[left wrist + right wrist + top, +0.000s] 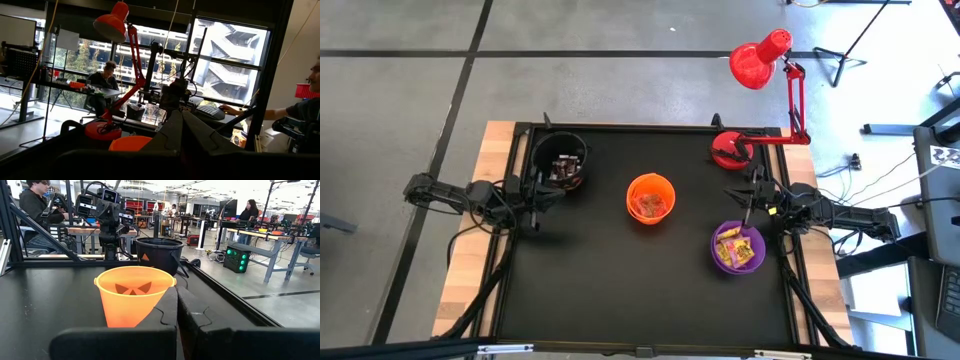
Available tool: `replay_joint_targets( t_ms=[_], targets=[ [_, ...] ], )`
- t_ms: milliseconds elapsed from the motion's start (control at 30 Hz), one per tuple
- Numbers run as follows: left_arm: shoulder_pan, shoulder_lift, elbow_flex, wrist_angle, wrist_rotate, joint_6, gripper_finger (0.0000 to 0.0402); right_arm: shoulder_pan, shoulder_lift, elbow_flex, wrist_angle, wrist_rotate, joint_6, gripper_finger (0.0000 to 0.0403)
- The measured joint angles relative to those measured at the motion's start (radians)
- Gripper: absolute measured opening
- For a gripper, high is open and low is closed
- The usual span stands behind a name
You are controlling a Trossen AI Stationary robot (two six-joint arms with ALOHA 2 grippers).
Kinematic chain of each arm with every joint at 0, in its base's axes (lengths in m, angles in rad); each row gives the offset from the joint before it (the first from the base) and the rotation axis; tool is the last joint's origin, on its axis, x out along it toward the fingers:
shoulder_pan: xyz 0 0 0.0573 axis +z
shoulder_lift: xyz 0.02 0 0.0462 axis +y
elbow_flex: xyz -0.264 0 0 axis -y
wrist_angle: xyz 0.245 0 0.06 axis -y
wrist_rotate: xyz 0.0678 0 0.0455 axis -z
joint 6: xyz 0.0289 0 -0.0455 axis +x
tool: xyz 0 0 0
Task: Sort candy
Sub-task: Return to Home Position
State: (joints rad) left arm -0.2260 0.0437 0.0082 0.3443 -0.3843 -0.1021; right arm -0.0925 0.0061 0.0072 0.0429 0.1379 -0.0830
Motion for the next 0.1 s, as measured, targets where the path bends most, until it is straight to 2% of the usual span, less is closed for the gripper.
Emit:
replay_joint_targets(
  t_ms=[100],
  targets=[
    [0.000,0.000,0.000,0.000,0.000,0.000,0.0000,0.000,0.000,0.000,0.000,0.000,0.000,0.0001]
  ],
)
